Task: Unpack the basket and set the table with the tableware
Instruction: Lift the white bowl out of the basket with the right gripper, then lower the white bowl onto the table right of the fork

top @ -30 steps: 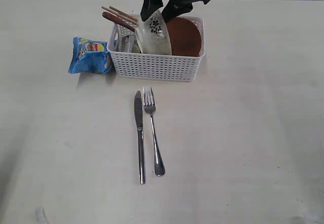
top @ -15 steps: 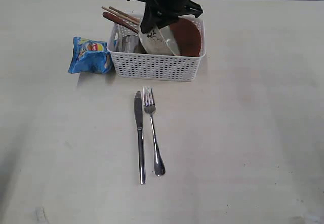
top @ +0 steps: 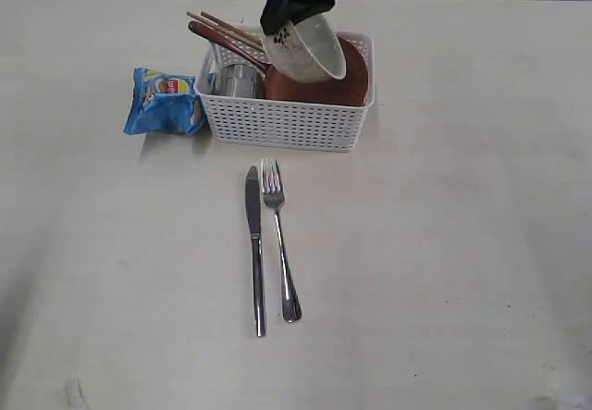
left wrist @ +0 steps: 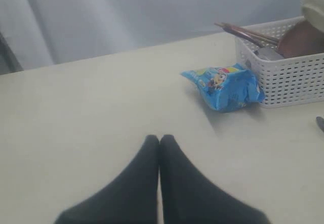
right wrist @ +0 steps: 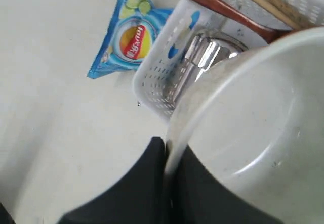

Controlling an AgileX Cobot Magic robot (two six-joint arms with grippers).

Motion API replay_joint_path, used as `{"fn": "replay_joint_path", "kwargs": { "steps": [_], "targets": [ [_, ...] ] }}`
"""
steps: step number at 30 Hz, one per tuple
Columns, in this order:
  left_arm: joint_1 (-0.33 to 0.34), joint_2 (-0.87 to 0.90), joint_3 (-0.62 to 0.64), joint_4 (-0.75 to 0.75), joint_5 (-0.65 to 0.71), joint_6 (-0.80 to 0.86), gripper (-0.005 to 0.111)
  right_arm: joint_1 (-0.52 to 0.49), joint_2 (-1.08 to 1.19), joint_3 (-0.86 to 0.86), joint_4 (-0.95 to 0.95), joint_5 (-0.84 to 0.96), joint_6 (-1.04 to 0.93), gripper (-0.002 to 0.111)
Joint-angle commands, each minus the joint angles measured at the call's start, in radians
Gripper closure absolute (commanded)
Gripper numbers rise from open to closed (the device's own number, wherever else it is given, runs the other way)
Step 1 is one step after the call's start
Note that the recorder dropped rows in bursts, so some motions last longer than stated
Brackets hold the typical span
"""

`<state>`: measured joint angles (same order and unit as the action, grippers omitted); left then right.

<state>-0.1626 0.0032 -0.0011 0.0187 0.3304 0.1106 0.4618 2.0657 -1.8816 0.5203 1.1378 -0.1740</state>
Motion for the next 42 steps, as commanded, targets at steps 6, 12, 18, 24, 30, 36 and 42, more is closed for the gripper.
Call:
{"fn": "replay_joint_path", "kwargs": {
  "steps": [6,12,18,24,30,36,42],
  "targets": [
    [-0.006,-0.003,0.001,0.003,-0.007,-0.003,0.107,0.033,-0.199,0.008,-0.24,0.083,-0.004,0.109],
    [-0.006,-0.003,0.001,0.003,-0.007,-0.003,0.107,0.081,-0.39,0.193,-0.334,0.083,0.034,0.109],
    [-0.006,-0.003,0.001,0.003,-0.007,-0.003,0.107,0.084,-0.542,0.496,-0.442,0.083,0.11,0.109],
    [-0.006,-0.003,0.001,0.003,-0.007,-0.003,0.107,0.152,-0.596,0.727,-0.45,0.039,0.128,0.109],
    [-0.006,-0.003,0.001,0.003,-0.007,-0.003,0.107,0.192,-0.545,0.849,-0.477,-0.102,0.153,0.109],
    [-0.006,-0.003,0.001,0.003,-0.007,-0.003,0.107,0.207,-0.472,0.896,-0.47,-0.15,0.186,0.109],
    [-0.006,-0.003,0.001,0.003,-0.007,-0.003,0.107,0.267,-0.467,0.931,-0.54,-0.286,0.285,0.109]
  ]
}}
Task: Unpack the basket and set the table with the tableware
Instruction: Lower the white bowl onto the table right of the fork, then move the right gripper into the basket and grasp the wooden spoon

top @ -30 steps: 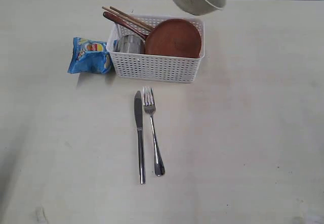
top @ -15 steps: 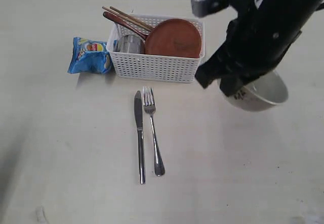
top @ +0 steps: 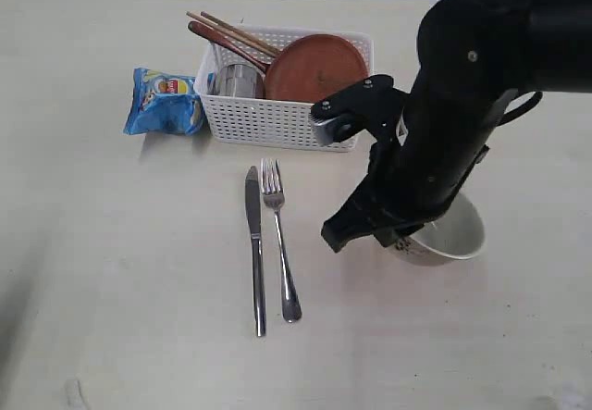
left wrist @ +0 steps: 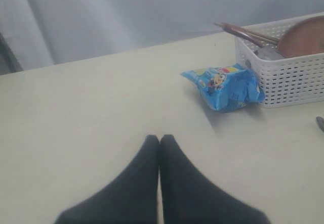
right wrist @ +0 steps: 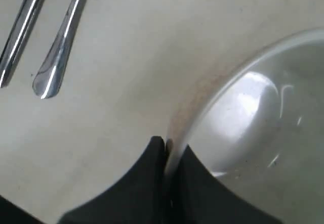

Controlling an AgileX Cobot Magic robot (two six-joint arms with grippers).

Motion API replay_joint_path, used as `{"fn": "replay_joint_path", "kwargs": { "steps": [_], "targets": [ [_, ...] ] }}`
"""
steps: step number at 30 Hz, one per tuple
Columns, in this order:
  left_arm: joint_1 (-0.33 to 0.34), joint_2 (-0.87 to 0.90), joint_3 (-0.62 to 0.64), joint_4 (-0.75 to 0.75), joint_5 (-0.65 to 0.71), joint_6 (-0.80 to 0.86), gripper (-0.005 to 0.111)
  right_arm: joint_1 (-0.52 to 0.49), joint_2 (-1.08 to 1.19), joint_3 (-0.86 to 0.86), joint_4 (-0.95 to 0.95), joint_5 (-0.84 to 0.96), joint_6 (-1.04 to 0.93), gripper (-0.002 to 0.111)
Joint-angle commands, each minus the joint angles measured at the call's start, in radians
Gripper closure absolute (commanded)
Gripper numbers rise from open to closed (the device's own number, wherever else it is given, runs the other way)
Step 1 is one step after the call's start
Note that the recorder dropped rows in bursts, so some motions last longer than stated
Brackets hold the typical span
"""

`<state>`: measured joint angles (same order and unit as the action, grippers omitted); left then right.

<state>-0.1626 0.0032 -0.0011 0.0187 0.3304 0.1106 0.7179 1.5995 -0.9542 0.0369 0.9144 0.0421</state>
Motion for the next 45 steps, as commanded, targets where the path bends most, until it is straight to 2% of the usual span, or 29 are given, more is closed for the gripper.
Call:
{"fn": "replay_joint_path", "kwargs": {
  "steps": [1,8,17,20,24,25,30,34,37,41,45],
  "targets": [
    [-0.006,-0.003,0.001,0.003,-0.007,-0.003,0.107,0.013,-0.001,0.004,-0.025,-0.07,0.076,0.109],
    [-0.006,-0.003,0.001,0.003,-0.007,-0.004,0.107,0.115,0.035,0.005,-0.02,-0.154,0.081,0.109],
    [-0.006,-0.003,0.001,0.003,-0.007,-0.004,0.107,0.113,0.147,0.005,-0.037,-0.177,0.085,0.108],
    [-0.006,-0.003,0.001,0.003,-0.007,-0.004,0.107,0.113,0.147,0.002,-0.037,-0.173,0.085,0.096],
    [-0.006,-0.003,0.001,0.003,-0.007,-0.004,0.107,0.113,0.147,0.002,-0.026,-0.153,0.085,0.061],
    [-0.006,-0.003,0.001,0.003,-0.007,-0.004,0.107,0.113,0.147,0.002,-0.024,-0.147,0.085,0.056],
    [-0.006,-0.003,0.001,0.003,-0.007,-0.004,0.107,0.113,0.09,-0.007,-0.024,-0.132,0.076,0.054],
    [-0.006,-0.003,0.001,0.003,-0.007,-0.004,0.107,0.113,-0.005,-0.138,-0.024,-0.068,0.063,0.054],
    [-0.006,-0.003,0.001,0.003,-0.007,-0.004,0.107,0.11,0.015,-0.319,-0.073,-0.17,0.099,0.054],
    [-0.006,-0.003,0.001,0.003,-0.007,-0.004,0.107,0.065,0.232,-0.618,-0.071,-0.201,0.132,0.054],
    [-0.006,-0.003,0.001,0.003,-0.007,-0.004,0.107,0.052,0.513,-0.925,-0.065,-0.169,0.006,0.054]
  ]
}}
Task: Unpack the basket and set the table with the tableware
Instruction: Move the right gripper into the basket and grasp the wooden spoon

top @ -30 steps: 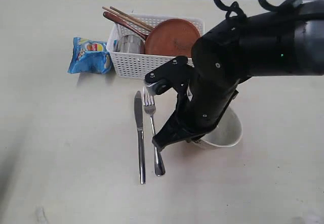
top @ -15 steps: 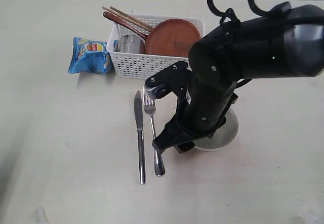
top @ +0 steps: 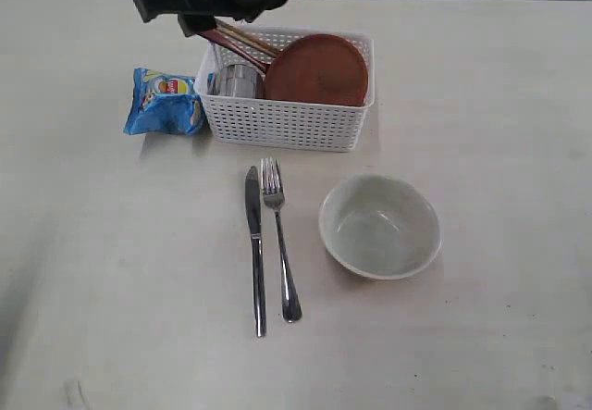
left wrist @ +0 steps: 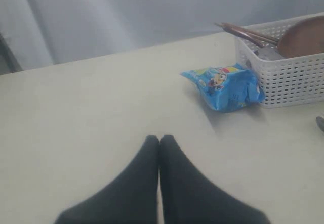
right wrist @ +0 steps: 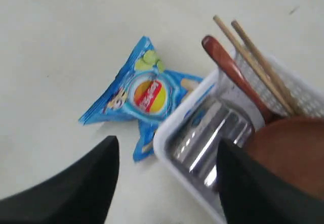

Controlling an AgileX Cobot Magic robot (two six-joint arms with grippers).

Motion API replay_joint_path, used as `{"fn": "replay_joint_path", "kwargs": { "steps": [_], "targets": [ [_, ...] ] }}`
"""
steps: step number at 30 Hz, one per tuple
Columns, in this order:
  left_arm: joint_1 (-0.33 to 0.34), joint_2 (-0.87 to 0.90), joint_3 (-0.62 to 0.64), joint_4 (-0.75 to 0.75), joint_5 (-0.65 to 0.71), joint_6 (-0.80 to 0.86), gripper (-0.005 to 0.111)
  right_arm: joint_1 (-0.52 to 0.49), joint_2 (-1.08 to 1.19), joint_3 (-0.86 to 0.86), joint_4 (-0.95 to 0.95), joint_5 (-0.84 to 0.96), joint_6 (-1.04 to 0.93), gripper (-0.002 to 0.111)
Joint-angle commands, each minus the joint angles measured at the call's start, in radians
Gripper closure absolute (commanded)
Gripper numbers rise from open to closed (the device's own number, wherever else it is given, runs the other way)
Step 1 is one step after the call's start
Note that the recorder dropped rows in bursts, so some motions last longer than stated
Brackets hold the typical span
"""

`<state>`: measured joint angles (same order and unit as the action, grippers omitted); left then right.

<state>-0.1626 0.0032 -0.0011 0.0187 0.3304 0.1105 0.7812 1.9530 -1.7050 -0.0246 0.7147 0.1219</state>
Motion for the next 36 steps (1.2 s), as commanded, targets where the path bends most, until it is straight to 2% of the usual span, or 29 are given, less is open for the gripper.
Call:
{"fn": "replay_joint_path", "kwargs": {
  "steps": [1,6,10,15,21,31,34,36],
  "targets": [
    [-0.006,-0.003,0.001,0.003,-0.007,-0.003,0.107,-0.016,0.203,-0.22,-0.014,0.051,-0.073,0.054],
    [-0.006,-0.003,0.001,0.003,-0.007,-0.003,0.107,-0.05,0.357,-0.39,-0.037,0.168,-0.073,0.054],
    [-0.006,-0.003,0.001,0.003,-0.007,-0.003,0.107,-0.06,0.409,-0.444,-0.124,0.157,-0.05,0.054],
    [-0.006,-0.003,0.001,0.003,-0.007,-0.006,0.107,-0.064,0.426,-0.444,-0.247,0.139,-0.048,0.064],
    [-0.006,-0.003,0.001,0.003,-0.007,-0.004,0.107,-0.081,0.465,-0.444,-0.255,0.146,-0.048,0.064],
    [-0.006,-0.003,0.001,0.003,-0.007,-0.004,0.107,-0.081,0.498,-0.444,-0.26,0.045,-0.07,0.064],
    [-0.006,-0.003,0.001,0.003,-0.007,-0.004,0.107,-0.081,0.498,-0.444,-0.272,0.043,-0.07,0.073],
    [-0.006,-0.003,0.001,0.003,-0.007,-0.004,0.107,-0.081,0.498,-0.444,-0.275,0.044,-0.07,0.087]
  ]
}}
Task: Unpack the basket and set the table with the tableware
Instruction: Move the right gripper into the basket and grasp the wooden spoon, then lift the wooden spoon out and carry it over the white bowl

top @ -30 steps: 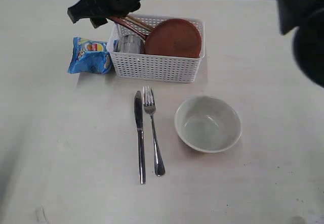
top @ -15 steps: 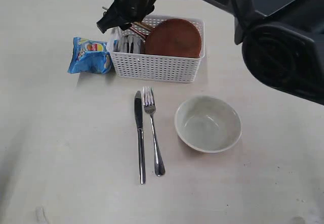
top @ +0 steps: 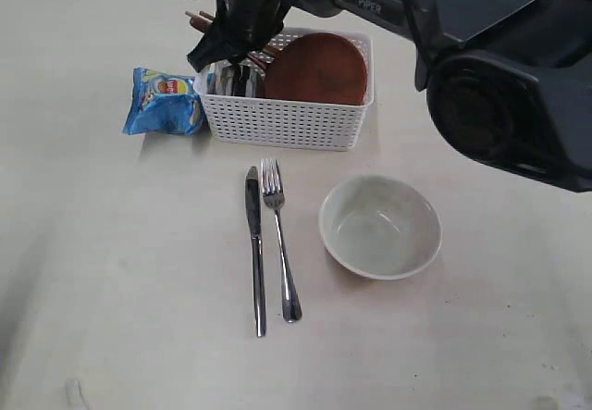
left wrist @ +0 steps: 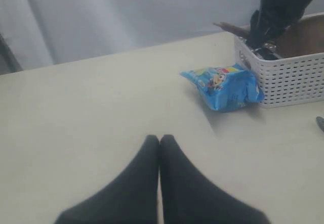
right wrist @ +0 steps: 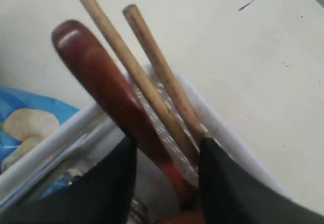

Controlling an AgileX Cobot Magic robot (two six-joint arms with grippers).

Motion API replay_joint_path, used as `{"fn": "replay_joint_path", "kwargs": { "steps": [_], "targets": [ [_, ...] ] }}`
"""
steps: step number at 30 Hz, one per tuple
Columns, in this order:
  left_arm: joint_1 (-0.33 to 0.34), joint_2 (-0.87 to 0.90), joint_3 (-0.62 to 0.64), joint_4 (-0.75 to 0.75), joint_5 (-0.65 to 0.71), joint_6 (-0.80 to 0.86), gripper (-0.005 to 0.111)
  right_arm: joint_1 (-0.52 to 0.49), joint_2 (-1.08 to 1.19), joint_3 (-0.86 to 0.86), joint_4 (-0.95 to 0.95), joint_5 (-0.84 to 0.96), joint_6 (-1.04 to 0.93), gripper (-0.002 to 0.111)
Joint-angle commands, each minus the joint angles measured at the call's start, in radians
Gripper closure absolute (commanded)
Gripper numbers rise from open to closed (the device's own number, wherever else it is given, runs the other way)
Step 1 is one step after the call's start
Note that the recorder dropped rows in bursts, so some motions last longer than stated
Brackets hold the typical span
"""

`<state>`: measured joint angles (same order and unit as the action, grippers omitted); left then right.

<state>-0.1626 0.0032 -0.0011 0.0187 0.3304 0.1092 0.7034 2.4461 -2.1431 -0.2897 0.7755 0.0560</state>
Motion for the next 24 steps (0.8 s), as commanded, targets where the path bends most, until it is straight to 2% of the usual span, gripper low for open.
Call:
{"fn": "replay_joint_path", "kwargs": {
  "steps": [1,3,4,24],
  "targets": [
    [-0.006,-0.003,0.001,0.003,-0.007,-0.003,0.107,-0.003,0.005,-0.006,-0.014,-0.016,-0.005,0.092],
    [-0.006,-0.003,0.001,0.003,-0.007,-0.003,0.107,-0.003,0.005,-0.006,-0.015,-0.012,-0.012,0.106],
    [-0.006,-0.003,0.001,0.003,-0.007,-0.003,0.107,-0.003,0.005,-0.006,-0.015,-0.01,-0.013,0.108],
    [-0.006,-0.003,0.001,-0.007,-0.007,-0.001,0.107,-0.001,-0.12,-0.008,-0.015,0.071,-0.019,0.109]
  ]
}}
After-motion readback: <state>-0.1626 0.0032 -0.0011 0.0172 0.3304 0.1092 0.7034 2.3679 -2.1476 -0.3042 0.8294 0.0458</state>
